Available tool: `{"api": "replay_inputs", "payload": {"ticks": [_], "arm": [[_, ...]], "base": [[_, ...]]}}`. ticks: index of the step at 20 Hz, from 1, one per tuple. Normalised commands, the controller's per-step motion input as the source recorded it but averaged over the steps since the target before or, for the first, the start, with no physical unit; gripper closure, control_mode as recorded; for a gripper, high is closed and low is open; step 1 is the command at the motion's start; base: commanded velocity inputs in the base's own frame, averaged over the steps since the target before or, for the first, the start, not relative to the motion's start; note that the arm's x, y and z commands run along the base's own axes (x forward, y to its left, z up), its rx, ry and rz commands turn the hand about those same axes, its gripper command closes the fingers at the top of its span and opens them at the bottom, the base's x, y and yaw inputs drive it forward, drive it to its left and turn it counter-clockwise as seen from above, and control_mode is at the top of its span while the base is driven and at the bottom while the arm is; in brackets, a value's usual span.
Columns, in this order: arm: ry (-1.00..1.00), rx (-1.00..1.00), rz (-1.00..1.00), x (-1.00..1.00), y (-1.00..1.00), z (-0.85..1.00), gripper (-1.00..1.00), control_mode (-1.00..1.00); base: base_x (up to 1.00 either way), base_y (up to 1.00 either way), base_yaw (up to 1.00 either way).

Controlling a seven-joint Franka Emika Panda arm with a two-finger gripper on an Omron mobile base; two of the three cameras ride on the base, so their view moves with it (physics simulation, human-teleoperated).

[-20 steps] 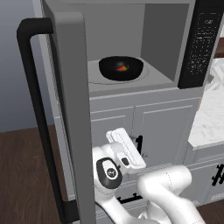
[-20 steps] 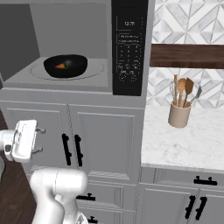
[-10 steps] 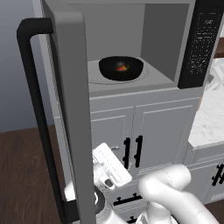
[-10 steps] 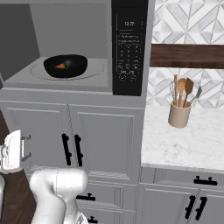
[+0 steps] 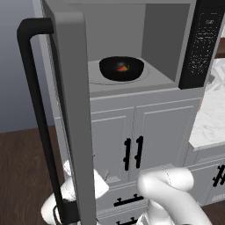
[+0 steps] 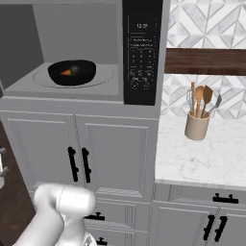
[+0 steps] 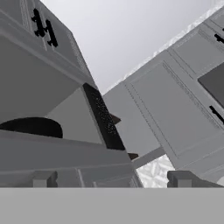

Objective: Pick the bell pepper from the sink and place it in the bowl. Then pick the bowl and place it in the microwave. Then close the microwave door and press the start button.

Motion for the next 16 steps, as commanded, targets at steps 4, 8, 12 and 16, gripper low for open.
{"api": "replay_inputs", "payload": {"ticks": [4, 8, 12, 16], "arm": [[-0.2, -0.02, 0.0, 0.0, 1.0, 0.0, -1.0, -1.0], [-0.2, 0.0, 0.0, 0.0, 1.0, 0.0, -1.0, -1.0], [-0.18, 0.0, 0.0, 0.0, 0.99, 0.0, -1.0, -1.0], [-0.16, -0.08, 0.04, -0.35, 0.78, 0.0, -1.0, -1.0]], "base": [[0.0, 0.0, 0.0], [0.0, 0.0, 0.0], [0.0, 0.0, 0.0], [0.0, 0.0, 0.0]]}}
